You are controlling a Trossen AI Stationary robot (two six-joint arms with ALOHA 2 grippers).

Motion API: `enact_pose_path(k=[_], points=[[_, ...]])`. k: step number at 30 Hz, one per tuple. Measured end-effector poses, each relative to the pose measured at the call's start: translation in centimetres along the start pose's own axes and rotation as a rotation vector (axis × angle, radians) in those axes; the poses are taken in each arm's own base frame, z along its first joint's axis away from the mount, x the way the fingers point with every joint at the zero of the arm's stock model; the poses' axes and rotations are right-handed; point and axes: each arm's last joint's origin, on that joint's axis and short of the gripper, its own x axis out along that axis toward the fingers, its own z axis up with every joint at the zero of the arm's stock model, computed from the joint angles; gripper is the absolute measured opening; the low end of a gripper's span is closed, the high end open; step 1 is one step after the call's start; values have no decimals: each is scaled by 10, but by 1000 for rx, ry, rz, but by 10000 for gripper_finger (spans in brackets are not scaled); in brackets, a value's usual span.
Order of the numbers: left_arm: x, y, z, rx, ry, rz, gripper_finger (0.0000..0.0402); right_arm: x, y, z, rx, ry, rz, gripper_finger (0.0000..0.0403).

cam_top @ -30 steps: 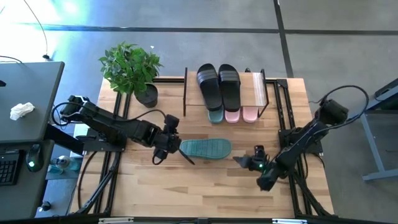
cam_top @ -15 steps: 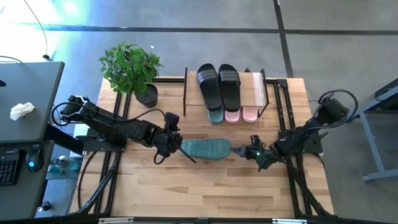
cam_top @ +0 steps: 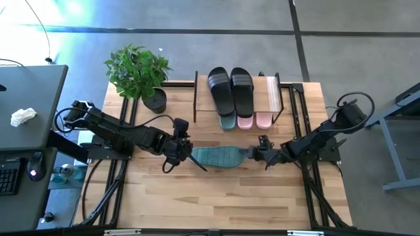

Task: Pick and place slides into the shelf
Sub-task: Put the green slides under the shelf

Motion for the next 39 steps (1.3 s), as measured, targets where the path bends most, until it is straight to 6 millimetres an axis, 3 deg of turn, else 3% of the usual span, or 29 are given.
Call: enact_pose_path(k=[8,11,19,23,30,35,39], points=[[17,-15,-14,3,31,-19,115,4,12,5,1,73,98,53],[23,-21,-18,-29,23,-50,115,4,14,5,10,83,115,29],[22,-29,-20,-31,17,-61,115,-3,39,9,70,22,353,5],[6,-36,-19,59,-30,-17,107,-8,48,15,129,-63,413,5],[-22,-52,-18,238,-88,188,53,-20,64,24,193,-78,494,5],[-29,-61,-21,312,-98,149,30,-29,81,29,246,-88,566,5],[-31,-66,-27,372,-64,101,36,-33,90,31,265,-78,601,5]])
